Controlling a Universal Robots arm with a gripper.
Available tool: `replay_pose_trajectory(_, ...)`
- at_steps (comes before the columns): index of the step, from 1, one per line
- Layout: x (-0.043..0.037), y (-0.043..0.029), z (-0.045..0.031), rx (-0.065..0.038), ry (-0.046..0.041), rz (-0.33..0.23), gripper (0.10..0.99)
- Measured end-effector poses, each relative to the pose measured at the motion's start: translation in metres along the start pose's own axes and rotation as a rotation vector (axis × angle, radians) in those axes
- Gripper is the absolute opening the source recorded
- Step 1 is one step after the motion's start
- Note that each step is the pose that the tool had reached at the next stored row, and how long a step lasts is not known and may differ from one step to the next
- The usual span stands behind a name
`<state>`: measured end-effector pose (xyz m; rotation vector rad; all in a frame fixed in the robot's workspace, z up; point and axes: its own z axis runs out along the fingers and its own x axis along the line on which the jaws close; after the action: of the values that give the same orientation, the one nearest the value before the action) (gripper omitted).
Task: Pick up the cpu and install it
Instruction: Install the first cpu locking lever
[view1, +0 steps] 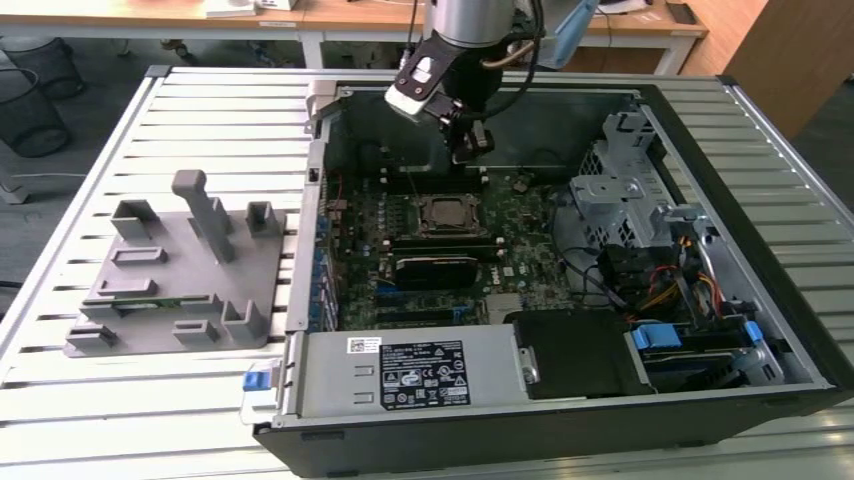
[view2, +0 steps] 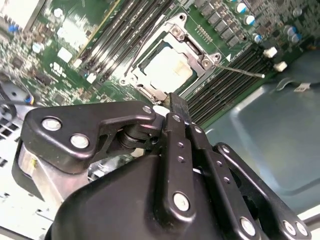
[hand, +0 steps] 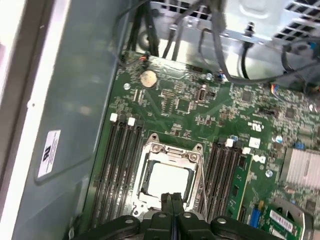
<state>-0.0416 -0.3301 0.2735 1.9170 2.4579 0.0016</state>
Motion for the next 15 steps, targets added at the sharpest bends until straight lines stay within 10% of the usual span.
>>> replay_pose_trajectory(15, 0.0000, -0.0001, 0.0009, -0.005, 0.0033, -0.267, 0.106)
